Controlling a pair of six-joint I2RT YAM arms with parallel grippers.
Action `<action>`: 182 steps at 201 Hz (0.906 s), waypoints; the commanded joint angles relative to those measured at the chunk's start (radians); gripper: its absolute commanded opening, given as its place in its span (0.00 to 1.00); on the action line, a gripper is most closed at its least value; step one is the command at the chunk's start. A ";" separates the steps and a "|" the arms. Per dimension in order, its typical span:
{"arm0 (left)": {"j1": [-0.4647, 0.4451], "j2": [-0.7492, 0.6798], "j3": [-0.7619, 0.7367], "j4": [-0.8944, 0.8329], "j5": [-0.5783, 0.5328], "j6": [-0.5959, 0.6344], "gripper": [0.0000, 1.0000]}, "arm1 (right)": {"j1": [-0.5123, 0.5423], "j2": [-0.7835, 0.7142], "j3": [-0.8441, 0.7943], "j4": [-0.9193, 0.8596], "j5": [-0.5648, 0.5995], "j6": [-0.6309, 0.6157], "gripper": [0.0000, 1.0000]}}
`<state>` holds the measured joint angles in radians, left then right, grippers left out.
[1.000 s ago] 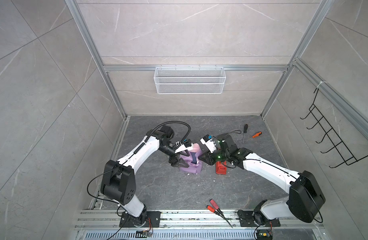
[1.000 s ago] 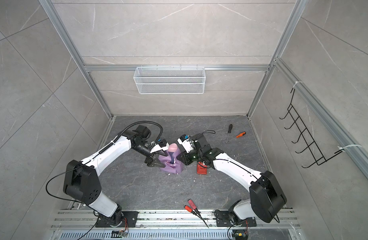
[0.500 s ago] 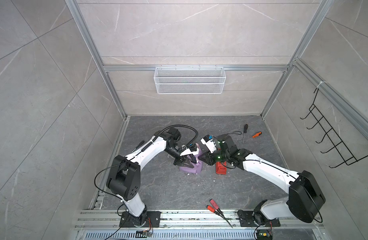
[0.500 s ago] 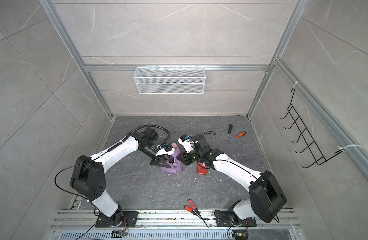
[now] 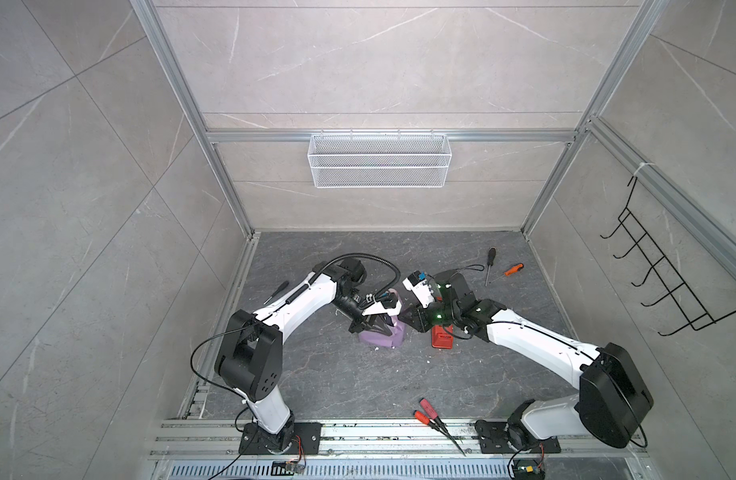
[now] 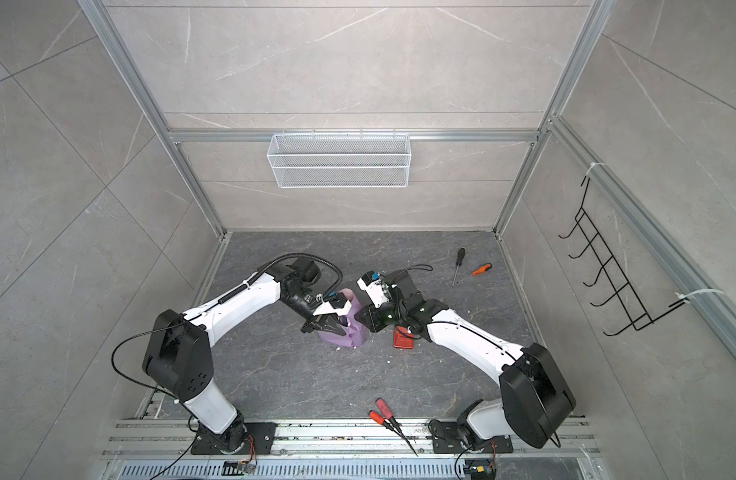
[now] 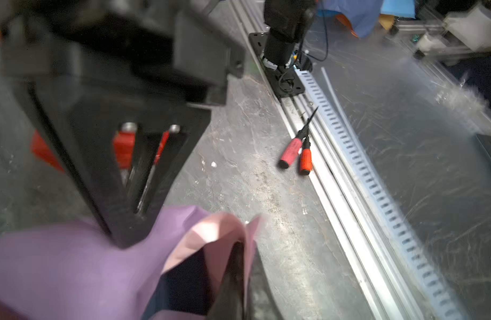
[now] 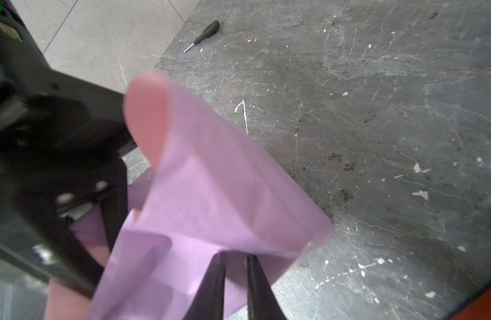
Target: Wrap the gift box in paper
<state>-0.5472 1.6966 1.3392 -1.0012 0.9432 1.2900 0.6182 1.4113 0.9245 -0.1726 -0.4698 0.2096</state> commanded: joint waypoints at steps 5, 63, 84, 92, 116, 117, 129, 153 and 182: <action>-0.002 -0.002 0.037 -0.031 0.052 0.013 0.00 | -0.002 -0.037 -0.003 -0.016 0.013 0.001 0.19; -0.002 -0.016 0.019 -0.019 0.038 0.023 0.00 | -0.001 -0.075 -0.029 0.136 -0.193 0.087 0.16; -0.002 -0.017 0.006 -0.012 0.033 0.032 0.00 | 0.002 -0.035 -0.037 0.165 -0.208 0.094 0.15; -0.002 -0.014 0.008 -0.010 0.029 0.020 0.00 | 0.001 -0.020 -0.034 0.163 -0.191 0.094 0.13; -0.002 -0.023 0.009 -0.010 0.032 0.012 0.00 | 0.008 0.017 -0.043 0.246 -0.180 0.134 0.13; -0.002 -0.024 0.009 -0.010 0.031 0.013 0.00 | 0.008 0.019 -0.042 0.248 -0.179 0.136 0.13; -0.002 -0.022 0.006 -0.008 0.031 0.014 0.00 | 0.010 0.057 -0.025 0.248 -0.177 0.133 0.13; -0.001 -0.033 0.007 -0.008 0.031 -0.004 0.00 | 0.018 0.086 -0.020 0.234 -0.111 0.129 0.13; 0.000 -0.060 -0.018 0.001 0.022 0.002 0.02 | 0.016 0.092 -0.035 0.215 -0.069 0.116 0.14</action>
<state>-0.5472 1.6917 1.3384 -0.9920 0.9428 1.2896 0.6300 1.4982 0.8951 0.0353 -0.5930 0.3222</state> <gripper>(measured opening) 0.050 0.138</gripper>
